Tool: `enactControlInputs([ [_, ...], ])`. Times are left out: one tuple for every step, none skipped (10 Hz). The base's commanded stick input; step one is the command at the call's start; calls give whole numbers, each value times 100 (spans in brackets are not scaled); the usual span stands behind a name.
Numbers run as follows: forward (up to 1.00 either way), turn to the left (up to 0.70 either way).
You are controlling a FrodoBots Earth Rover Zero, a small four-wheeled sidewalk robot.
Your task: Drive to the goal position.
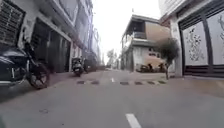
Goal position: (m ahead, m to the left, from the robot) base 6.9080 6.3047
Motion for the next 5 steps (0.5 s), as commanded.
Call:
enactControlInputs([
  [100, 6],
  [100, 6],
  [100, 6],
  [100, 6],
  [100, 6],
])
